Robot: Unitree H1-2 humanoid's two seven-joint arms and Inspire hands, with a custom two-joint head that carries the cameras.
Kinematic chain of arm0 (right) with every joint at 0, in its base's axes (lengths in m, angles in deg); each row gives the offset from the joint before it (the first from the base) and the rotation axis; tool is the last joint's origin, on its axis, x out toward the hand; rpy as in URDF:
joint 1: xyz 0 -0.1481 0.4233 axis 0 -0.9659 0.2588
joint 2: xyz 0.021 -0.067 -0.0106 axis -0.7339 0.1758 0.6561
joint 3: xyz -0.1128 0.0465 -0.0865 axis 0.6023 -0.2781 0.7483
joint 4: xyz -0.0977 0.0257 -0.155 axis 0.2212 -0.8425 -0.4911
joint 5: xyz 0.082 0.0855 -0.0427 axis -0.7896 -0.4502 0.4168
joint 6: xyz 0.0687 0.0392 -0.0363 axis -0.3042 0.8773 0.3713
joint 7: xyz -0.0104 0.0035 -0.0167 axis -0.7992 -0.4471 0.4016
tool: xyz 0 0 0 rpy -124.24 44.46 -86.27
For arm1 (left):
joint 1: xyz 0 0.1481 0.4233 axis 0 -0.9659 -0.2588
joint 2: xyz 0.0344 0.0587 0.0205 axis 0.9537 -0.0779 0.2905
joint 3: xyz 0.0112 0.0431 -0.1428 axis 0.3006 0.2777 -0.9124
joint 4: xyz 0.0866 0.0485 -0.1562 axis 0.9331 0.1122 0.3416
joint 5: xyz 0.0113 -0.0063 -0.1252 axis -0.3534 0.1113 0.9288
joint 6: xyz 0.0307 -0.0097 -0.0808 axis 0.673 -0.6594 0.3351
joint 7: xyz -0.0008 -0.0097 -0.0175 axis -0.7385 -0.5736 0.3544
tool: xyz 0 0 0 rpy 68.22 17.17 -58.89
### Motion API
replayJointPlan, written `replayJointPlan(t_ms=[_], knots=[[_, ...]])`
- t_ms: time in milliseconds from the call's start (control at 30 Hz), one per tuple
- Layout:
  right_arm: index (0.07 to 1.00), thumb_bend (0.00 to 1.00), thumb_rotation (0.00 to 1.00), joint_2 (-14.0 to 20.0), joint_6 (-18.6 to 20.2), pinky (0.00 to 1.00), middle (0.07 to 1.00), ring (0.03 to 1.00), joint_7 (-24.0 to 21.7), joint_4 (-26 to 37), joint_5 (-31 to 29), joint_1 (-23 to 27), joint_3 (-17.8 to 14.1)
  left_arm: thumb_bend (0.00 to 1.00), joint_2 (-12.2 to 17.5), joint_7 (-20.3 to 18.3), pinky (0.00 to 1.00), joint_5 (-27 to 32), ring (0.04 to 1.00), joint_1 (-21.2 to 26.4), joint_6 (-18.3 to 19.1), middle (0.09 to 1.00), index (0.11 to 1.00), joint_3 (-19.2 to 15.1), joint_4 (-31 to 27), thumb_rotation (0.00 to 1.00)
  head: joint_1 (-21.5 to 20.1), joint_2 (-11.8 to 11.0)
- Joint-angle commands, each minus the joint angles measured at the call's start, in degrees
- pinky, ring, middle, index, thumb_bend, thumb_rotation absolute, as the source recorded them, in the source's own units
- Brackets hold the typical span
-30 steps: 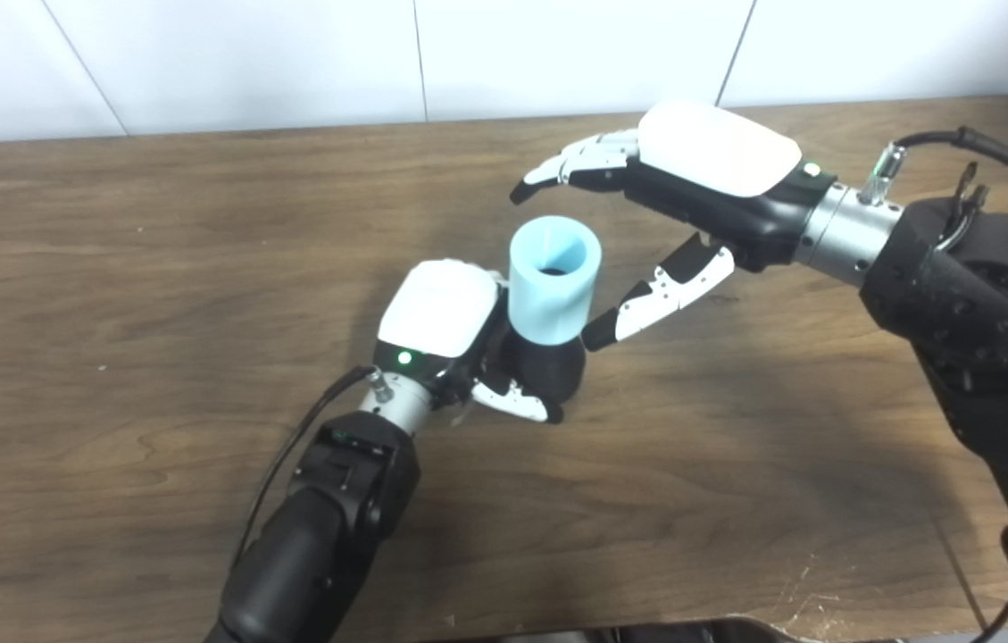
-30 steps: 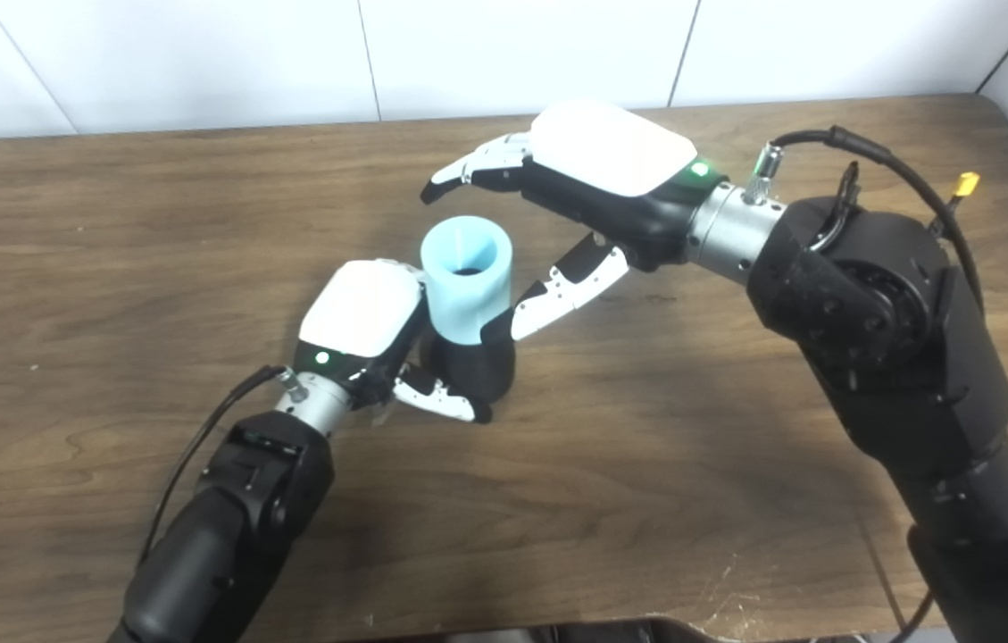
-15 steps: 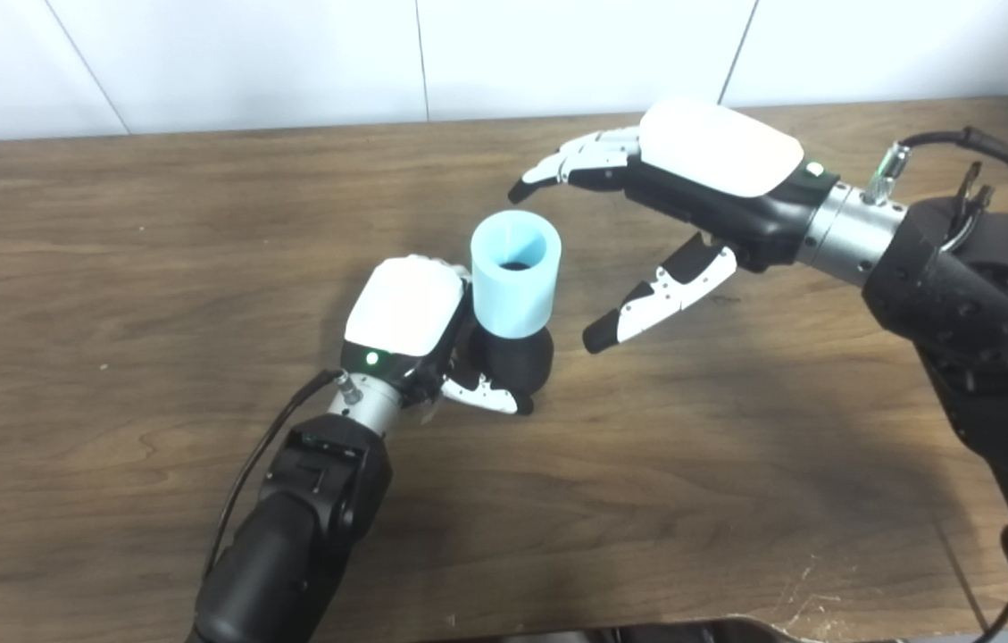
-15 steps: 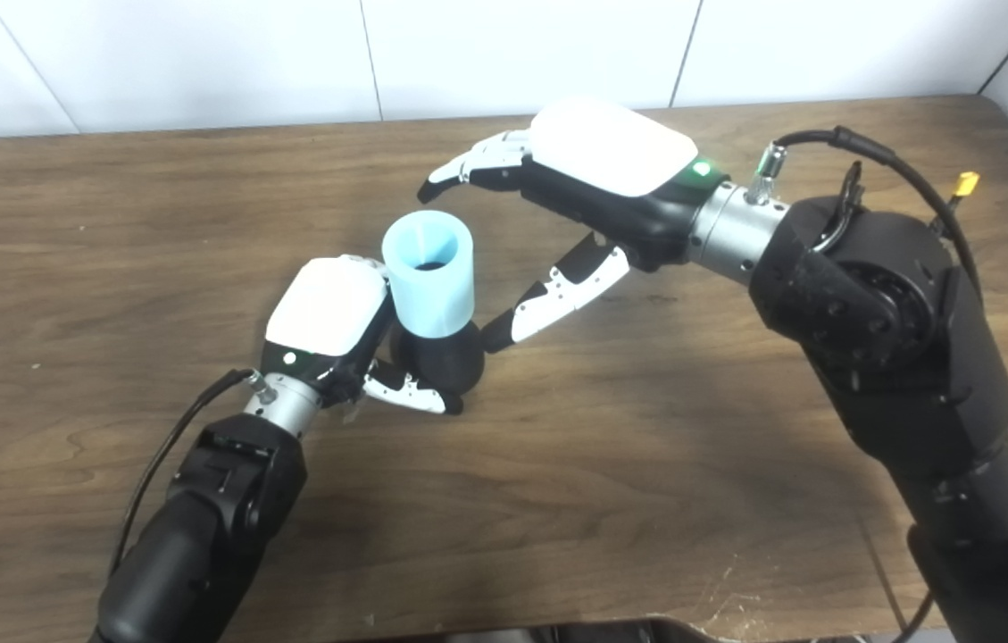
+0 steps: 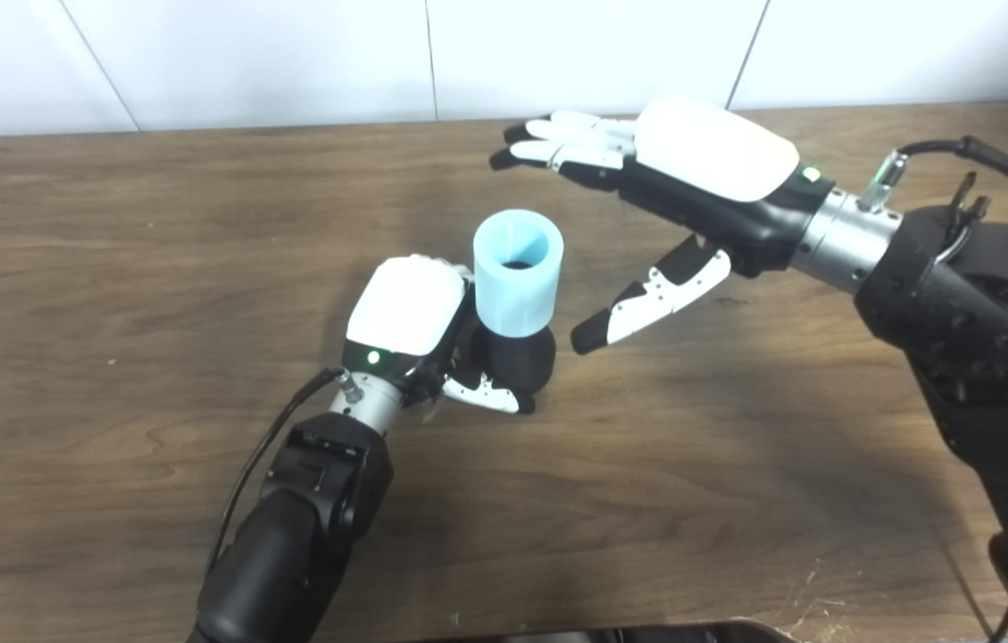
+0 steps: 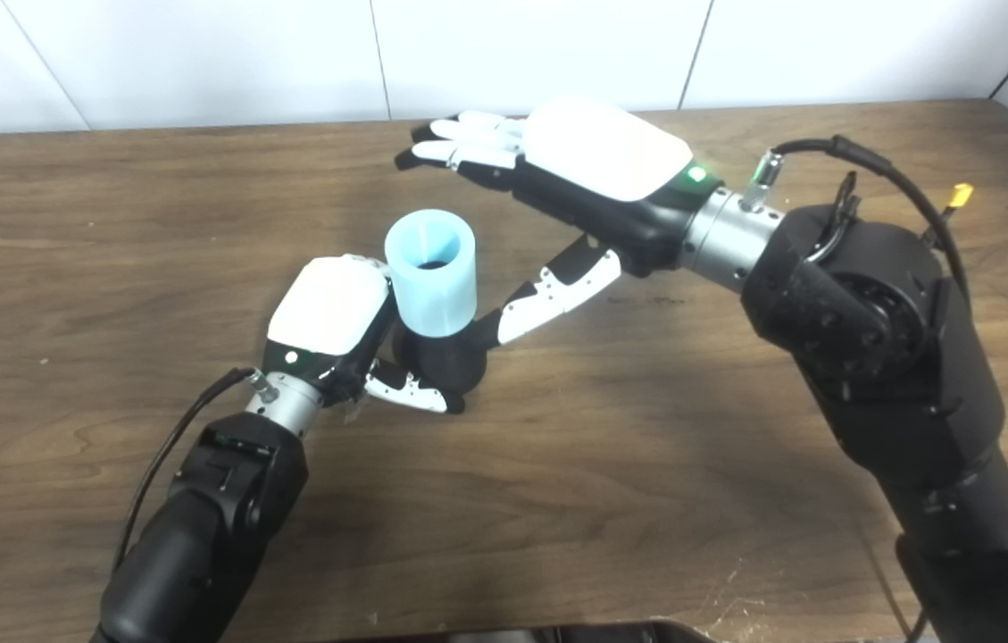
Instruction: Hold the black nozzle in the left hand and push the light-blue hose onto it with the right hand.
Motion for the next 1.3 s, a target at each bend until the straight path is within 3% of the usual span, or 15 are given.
replayJointPlan(t_ms=[0, 300, 600, 1033, 1267], knots=[[0.970, 0.67, 0.79, -0.8, -1.2, 0.95, 0.999, 0.999, 1.9, 0.9, 0.7, 1.7, 0.0, 0.52, -0.2, 0.1, 0.79, -0.6, 0.744, 0.3, 0.1, 0.672, 0.483, -0.2, -0.7, 0.05, 0.1, 0.1], [0.964, 0.67, 0.79, -1.6, -1.9, 1.00, 1.000, 1.000, 1.0, 1.0, 1.2, 0.1, 1.5, 0.52, -0.8, -0.1, 0.78, -1.9, 0.737, 0.6, 0.4, 0.667, 0.482, 0.3, -0.2, 0.05, 0.6, 0.0], [0.965, 0.68, 0.81, -0.8, -4.6, 0.97, 1.000, 1.000, 0.3, 0.9, 3.2, -3.6, 3.7, 0.52, -1.2, -0.5, 0.78, -2.4, 0.741, 0.8, 0.5, 0.665, 0.483, 0.3, -0.1, 0.05, 0.9, 0.0], [0.959, 0.69, 0.83, 1.2, -7.2, 0.99, 0.996, 1.000, 0.6, 1.5, 3.1, -7.4, 2.4, 0.52, -1.3, -1.6, 0.79, -2.2, 0.752, 0.8, 0.6, 0.671, 0.483, 0.1, -0.6, 0.05, 0.9, 0.2], [0.915, 0.69, 0.82, 1.0, -5.7, 1.00, 0.955, 0.982, -0.5, 1.0, 3.7, -7.9, 2.9, 0.52, -1.2, -1.4, 0.79, -2.0, 0.748, 0.6, 0.5, 0.672, 0.483, 0.0, -0.7, 0.05, 0.7, 0.4]])
